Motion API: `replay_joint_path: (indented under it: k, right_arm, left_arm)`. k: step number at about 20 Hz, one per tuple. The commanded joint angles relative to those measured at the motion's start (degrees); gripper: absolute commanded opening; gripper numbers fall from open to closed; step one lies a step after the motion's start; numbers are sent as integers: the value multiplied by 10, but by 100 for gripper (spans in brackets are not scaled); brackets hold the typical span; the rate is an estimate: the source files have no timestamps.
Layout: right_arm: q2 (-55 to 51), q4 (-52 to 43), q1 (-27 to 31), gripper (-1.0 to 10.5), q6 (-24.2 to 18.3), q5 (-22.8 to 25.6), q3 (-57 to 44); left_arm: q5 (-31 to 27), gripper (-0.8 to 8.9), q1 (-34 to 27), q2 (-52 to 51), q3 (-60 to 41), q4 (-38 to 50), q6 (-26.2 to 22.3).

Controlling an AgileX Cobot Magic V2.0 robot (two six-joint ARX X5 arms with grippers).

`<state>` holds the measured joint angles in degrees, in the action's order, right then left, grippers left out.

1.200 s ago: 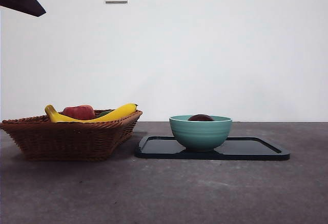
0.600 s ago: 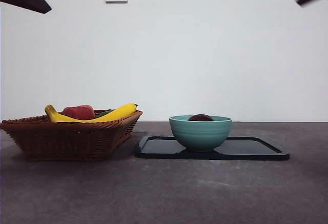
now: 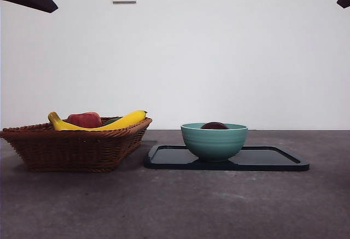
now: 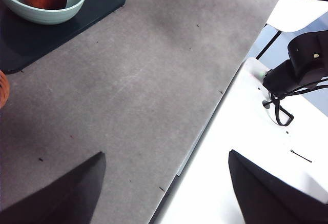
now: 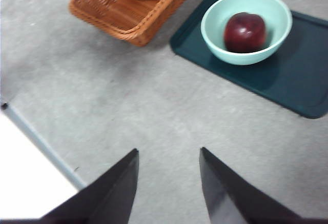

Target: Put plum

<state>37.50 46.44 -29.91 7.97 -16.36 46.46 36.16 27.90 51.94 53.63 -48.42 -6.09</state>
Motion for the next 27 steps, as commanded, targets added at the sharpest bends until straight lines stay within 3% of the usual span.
replay_joint_path:
  k: [1,12,18,27]
  right_arm:
    - [2,-2,-3,190,6,-2,4]
    - [2,-1,-3,190,13,-4,4]
    - [2,-1,-3,190,19,-4,4]
    - [2,-1,-3,190,19,-19,4]
  left_arm:
    - [3,374,3,4,6,3,-2]
    - [3,374,3,4,6,7,10]
    - [-24,408,6,15,21,88,77]
    - [-121,406,40,214,236,99,87]
